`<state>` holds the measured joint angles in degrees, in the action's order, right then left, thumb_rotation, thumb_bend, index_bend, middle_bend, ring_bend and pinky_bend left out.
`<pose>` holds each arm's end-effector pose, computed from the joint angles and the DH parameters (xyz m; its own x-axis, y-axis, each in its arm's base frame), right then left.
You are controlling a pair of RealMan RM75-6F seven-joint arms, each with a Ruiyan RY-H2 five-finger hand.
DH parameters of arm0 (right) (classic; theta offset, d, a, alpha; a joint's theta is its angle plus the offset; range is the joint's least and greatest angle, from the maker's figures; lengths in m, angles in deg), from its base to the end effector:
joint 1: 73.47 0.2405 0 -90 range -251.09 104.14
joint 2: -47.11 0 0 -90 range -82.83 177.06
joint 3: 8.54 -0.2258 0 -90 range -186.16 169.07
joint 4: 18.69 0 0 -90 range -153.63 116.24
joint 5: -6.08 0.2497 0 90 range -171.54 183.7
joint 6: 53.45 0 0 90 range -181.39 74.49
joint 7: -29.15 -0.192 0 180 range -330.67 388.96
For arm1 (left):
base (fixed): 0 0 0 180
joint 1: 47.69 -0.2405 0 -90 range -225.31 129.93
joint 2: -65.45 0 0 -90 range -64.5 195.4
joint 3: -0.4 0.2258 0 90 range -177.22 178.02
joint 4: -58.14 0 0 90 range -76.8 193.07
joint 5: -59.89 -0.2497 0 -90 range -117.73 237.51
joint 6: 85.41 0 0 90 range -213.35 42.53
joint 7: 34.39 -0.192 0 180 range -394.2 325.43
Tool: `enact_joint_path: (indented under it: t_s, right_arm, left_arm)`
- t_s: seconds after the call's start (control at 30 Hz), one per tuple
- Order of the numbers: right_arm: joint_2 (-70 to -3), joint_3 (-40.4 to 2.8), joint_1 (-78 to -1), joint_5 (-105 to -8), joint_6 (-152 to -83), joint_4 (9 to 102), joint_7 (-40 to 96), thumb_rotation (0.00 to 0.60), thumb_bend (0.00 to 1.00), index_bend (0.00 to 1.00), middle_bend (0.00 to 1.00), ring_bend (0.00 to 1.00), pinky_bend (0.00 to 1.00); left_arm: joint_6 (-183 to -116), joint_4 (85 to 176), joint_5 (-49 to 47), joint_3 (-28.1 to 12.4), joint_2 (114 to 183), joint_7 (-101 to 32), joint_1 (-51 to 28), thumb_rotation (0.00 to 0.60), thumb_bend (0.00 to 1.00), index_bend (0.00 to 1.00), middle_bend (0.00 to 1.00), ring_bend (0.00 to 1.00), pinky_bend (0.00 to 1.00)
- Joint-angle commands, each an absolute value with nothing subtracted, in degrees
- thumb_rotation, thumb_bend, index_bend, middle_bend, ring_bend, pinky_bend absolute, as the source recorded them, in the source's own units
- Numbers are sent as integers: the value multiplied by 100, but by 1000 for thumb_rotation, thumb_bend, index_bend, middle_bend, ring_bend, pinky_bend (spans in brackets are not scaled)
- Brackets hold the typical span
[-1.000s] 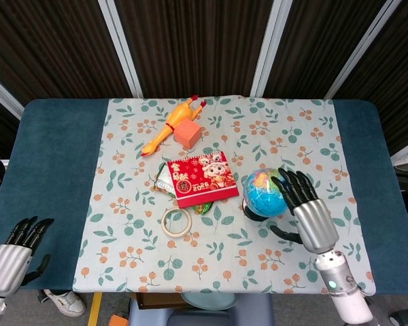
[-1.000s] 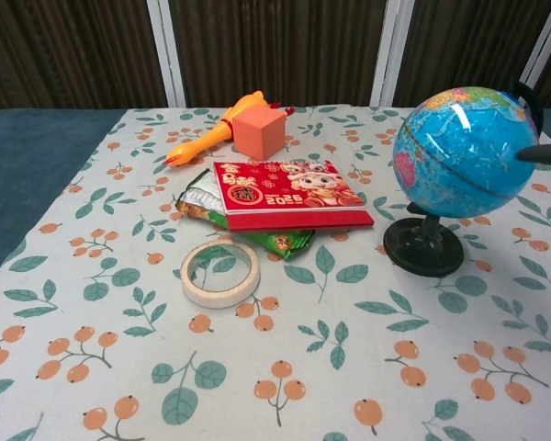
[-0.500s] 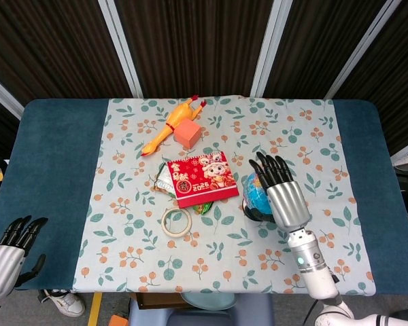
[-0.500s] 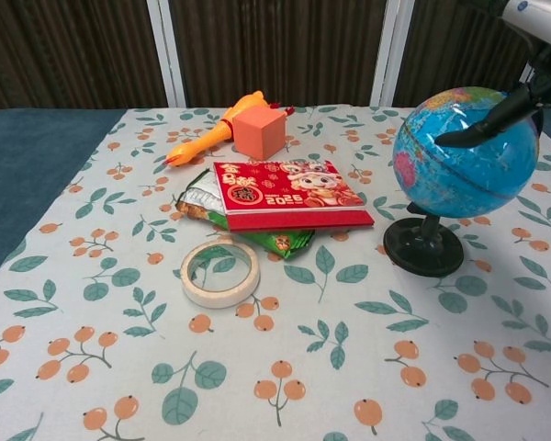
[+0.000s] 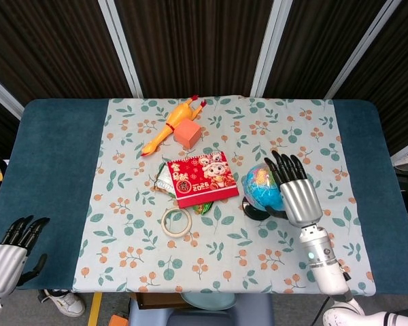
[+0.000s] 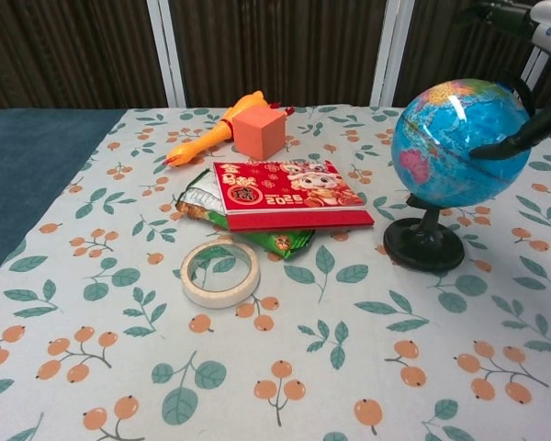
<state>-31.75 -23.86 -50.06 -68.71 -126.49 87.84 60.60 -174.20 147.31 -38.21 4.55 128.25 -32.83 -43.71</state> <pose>-0.1106 -0.3225 0.0319 0.3912 0.0343 0.9197 -0.8906 -0.2377 0.3877 -0.2896 0.1917 0.0954 0.4521 0.0658 0.8895 0.8793 -0.2005 -0.4321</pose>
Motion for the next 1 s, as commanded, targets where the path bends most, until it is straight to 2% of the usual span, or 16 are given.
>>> enact_joint_path:
  t_s: [0.03,0.73,1.0]
  right_arm:
    - [-3123,-2355,-4998,-6796,-12640,8679,6015,600,155,0,0,0,0]
    - [-3005,-2327,-4839,-6193,-12439,7691,5547,600,154,0,0,0,0]
    - [-2851,-2152,-4927,-6544,-12726,7528,5523,600,155,0,0,0,0]
  left_arm:
    - [-17393,14728,-3813,455,12838,-3305,-4362,600,467,0,98,19,88]
    - [-17165,14721,-3672,444,12952,-3554,-4305,600,467,0,98,20,89]
    - [-17149,14732,-3679,454,12949,-3565,-4297,600,466,0,98,19,88]
